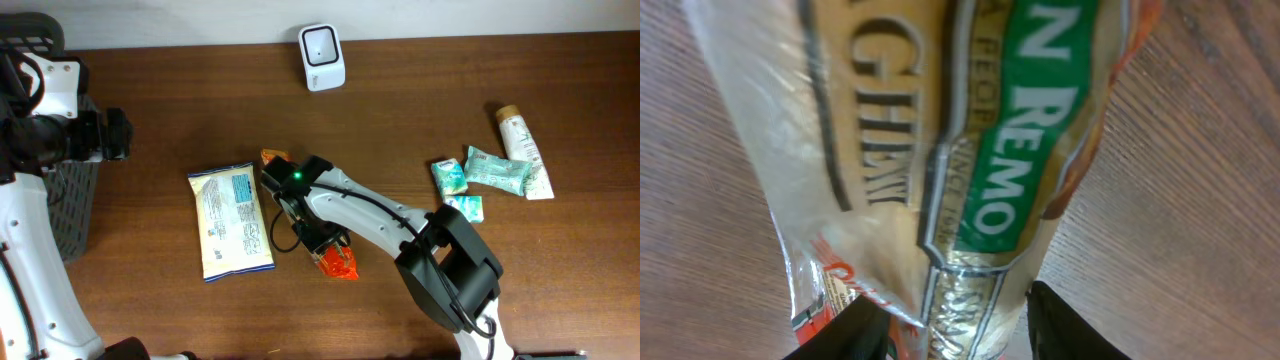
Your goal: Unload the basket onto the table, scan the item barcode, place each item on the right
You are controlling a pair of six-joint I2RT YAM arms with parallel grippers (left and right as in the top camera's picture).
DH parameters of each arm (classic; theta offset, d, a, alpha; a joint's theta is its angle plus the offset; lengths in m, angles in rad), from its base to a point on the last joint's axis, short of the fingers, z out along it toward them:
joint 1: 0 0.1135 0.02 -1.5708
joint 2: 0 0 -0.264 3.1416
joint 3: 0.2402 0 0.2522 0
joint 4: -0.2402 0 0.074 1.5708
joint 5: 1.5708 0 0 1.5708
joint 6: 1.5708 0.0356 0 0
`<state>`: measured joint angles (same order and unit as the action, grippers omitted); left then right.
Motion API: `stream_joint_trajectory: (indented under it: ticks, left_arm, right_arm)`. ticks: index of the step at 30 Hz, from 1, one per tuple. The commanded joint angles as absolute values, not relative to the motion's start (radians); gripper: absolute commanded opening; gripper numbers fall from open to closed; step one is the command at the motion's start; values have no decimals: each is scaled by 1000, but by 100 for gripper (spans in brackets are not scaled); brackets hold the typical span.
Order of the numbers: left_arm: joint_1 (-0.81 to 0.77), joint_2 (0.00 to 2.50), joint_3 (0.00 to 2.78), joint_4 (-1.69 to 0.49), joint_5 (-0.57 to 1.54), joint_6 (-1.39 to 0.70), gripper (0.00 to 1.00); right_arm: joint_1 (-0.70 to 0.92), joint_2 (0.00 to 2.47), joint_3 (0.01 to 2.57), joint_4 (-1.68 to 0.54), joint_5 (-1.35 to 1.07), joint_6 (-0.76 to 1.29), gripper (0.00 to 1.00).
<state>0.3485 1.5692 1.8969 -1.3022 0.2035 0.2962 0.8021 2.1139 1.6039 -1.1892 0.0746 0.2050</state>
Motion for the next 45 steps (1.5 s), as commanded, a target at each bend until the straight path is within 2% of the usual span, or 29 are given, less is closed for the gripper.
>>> stream_joint_trajectory:
  ticks: [1, 4, 6, 8, 9, 10, 22, 23, 24, 25, 26, 27, 32, 37, 41, 45]
  left_arm:
    - [353, 1571, 1901, -1304, 214, 308, 99]
    - [353, 1571, 1901, -1304, 214, 308, 99]
    - [352, 1571, 1901, -1304, 214, 308, 99]
    - [352, 1571, 1901, -1304, 214, 308, 99]
    - [353, 1571, 1901, -1304, 214, 308, 99]
    - [353, 1571, 1901, -1304, 214, 308, 99]
    - [353, 1571, 1901, -1304, 214, 308, 99]
    - [353, 1571, 1901, -1304, 214, 308, 99]
    - [353, 1571, 1901, -1304, 214, 308, 99]
    - [353, 1571, 1901, -1304, 214, 308, 99]
    - [352, 1571, 1901, -1304, 214, 308, 99]
    - [352, 1571, 1901, -1304, 214, 308, 99]
    - [353, 1571, 1901, -1304, 214, 308, 99]
    - [352, 1571, 1901, -1304, 214, 308, 99]
    - [352, 1571, 1901, -1304, 214, 308, 99]
    - [352, 1571, 1901, -1304, 214, 308, 99]
  right_arm:
    - [774, 2126, 1639, -1190, 117, 215, 50]
    - [754, 2107, 1740, -1251, 95, 167, 55]
    - [775, 2094, 1803, -1295, 74, 146, 62]
    - [807, 2094, 1801, -1304, 72, 147, 77]
    - [822, 2098, 1785, -1296, 73, 147, 95]
    - [834, 2105, 1757, -1275, 83, 148, 99]
    - [835, 2138, 1517, -1053, 121, 202, 99]
    - [831, 2138, 1517, -1053, 121, 208, 92]
    - [823, 2138, 1519, -1053, 121, 208, 73]
    - [810, 2138, 1522, -1055, 120, 221, 40]
    - [797, 2138, 1524, -1057, 100, 223, 14]
    - [782, 2133, 1531, -1062, 72, 222, 4]
    - [694, 2028, 1576, -1082, -168, 99, 4]
    - [527, 1879, 1609, -1148, -703, -213, 4]
    - [388, 1803, 1609, -1213, -978, -345, 4]
    - [333, 1771, 1609, -1220, -1021, -344, 4]
